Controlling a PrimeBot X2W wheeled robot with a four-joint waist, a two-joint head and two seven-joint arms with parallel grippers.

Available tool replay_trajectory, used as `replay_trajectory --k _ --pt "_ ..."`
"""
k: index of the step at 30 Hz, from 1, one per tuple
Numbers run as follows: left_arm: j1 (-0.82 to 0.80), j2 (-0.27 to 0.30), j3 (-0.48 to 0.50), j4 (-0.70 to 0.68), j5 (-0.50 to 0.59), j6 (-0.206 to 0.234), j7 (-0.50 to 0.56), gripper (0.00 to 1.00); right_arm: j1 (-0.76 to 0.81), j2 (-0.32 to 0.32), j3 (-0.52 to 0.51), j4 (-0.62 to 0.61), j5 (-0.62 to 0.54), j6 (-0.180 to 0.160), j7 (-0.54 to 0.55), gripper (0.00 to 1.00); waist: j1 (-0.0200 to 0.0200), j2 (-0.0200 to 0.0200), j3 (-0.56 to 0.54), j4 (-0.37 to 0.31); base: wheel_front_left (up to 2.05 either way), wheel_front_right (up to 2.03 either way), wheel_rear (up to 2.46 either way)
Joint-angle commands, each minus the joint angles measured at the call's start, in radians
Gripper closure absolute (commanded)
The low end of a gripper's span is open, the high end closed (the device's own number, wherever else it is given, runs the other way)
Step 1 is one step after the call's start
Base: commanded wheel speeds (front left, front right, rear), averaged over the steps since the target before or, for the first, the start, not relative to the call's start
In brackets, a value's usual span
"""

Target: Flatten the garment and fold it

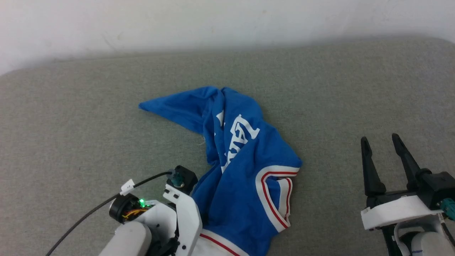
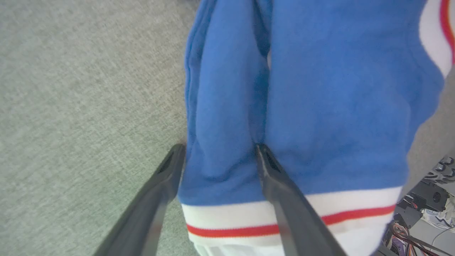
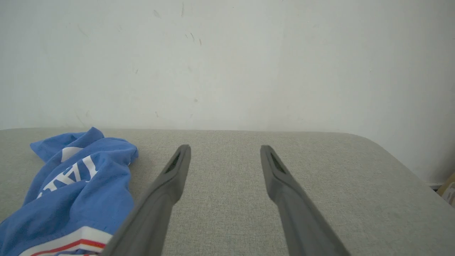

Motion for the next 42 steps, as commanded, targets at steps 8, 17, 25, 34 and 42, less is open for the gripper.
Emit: replay_trajectory --k 8,17,25,34,42 --pt "-0.025 0.052 0.043 0.019 0.000 0.036 -0.034 1.00 -0.034 0.004 -0.008 0.038 0.019 -0.001 -0.027 0.00 -0.0001 -0.0001 0.042 -0.042 0.00 0.00 0.00" --pt "-0.077 0.125 0.200 0.009 0.064 0.183 -0.179 1.00 -0.037 0.004 -0.003 0.070 0.024 -0.001 -0.026 0.00 -0.0001 -0.0001 0.007 -0.028 0.00 0.00 0.00" --pt "-0.050 0.140 0.283 0.097 0.026 0.227 -0.260 0.00 -0.042 0.004 0.006 0.091 0.019 -0.001 -0.008 0.00 -0.0001 -0.0001 0.017 -0.009 0.00 0.00 0.00" --pt "-0.036 0.009 0.310 0.119 -0.010 0.215 -0.692 0.00 -0.039 0.004 0.013 0.105 0.008 -0.001 0.038 0.00 -0.0001 -0.0001 -0.030 0.059 0.00 0.00 0.00" --pt "0.030 -0.063 0.293 0.124 0.007 0.168 -1.014 0.00 -0.059 -0.037 0.101 0.117 0.053 -0.001 0.184 0.00 -0.0001 -0.0001 -0.071 0.147 0.00 0.00 0.00"
